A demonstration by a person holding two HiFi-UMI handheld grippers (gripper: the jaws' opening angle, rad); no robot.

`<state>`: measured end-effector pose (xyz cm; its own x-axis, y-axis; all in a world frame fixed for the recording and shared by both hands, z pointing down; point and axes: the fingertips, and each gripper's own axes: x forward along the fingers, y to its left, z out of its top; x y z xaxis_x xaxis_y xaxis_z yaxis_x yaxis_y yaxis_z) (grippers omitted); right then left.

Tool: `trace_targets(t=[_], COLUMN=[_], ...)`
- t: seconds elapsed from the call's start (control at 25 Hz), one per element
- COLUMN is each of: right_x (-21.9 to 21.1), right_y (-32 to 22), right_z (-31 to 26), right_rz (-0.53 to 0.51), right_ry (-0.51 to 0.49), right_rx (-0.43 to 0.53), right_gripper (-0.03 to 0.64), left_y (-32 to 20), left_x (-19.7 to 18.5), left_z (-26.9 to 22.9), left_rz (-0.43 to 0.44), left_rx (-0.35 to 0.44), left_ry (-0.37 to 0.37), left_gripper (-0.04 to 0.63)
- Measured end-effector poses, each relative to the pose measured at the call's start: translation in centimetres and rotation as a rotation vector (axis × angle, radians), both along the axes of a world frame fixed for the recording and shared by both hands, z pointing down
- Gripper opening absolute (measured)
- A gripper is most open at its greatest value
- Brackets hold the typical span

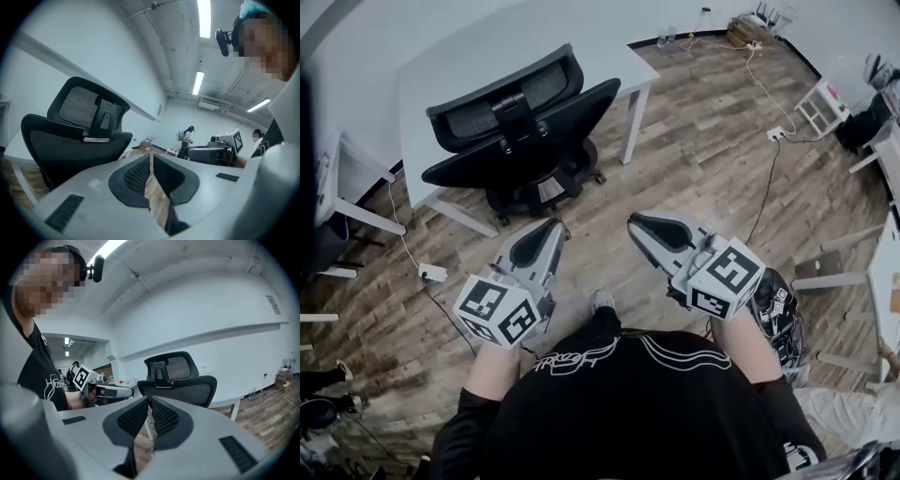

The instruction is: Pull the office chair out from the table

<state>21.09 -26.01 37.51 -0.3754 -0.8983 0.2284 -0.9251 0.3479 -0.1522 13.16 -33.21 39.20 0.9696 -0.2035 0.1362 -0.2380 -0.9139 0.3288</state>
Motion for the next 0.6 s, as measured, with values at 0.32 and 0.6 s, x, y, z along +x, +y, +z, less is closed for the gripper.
trace_targets(t=[0.32, 0.6], right_x=[2.9, 5.0], right_y=[-8.1, -11.1], right_z=[0.7, 1.1], right_rz=[-0.056, -0.045], right_ry=[0.075, 0.190], right_rx=[-0.010, 0.003], right_gripper=[0.038, 0.044], left_y=[-9.2, -12.9], left_x=[-0.9, -3.2], left_z=[1.0, 1.5], left_rz=[-0.146, -0.237], left_rx=[0.079, 0.176], left_ry=[-0.078, -0.162], left_gripper=[0.014, 0.100])
